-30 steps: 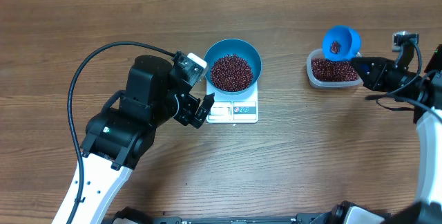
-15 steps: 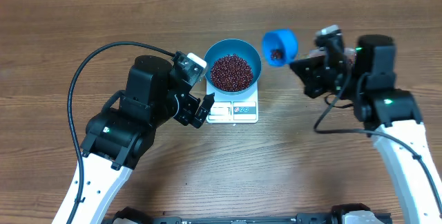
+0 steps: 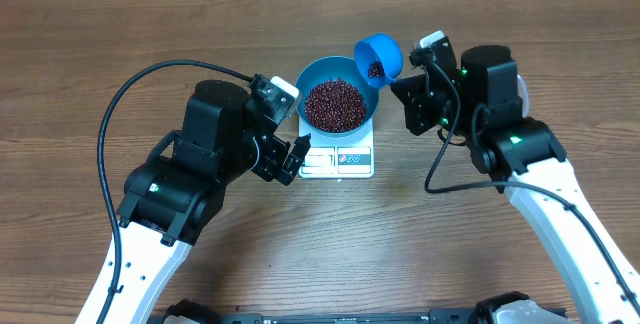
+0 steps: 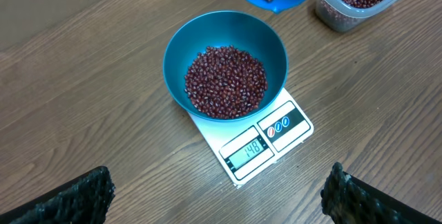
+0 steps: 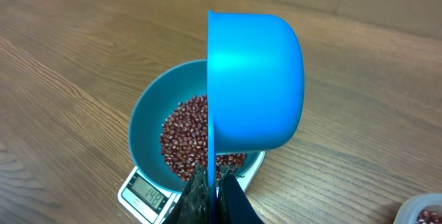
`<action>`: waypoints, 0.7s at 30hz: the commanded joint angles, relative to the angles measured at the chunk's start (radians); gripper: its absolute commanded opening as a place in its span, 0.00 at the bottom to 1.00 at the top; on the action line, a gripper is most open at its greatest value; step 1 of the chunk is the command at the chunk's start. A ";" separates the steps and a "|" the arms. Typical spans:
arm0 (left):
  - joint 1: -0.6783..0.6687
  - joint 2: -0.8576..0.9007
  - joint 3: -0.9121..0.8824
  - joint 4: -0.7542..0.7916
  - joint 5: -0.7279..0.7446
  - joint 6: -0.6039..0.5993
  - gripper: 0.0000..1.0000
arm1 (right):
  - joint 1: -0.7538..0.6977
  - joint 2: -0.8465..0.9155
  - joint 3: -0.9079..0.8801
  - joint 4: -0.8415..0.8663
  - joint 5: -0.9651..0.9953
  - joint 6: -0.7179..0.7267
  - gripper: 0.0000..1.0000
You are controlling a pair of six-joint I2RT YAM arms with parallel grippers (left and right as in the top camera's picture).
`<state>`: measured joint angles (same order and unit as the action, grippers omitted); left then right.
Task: Scoop item into bowl and weigh 150g on scale
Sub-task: 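Carry the scoop over the teal bowl with the right gripper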
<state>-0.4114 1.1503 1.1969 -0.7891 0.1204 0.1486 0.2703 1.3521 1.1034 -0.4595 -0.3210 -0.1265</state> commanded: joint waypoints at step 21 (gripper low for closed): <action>0.005 0.000 0.003 0.000 0.011 -0.018 1.00 | 0.158 0.098 0.018 0.040 0.189 -0.236 0.04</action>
<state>-0.4114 1.1503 1.1969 -0.7891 0.1204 0.1486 0.4263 1.4452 1.1034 -0.4301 -0.1711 -0.3153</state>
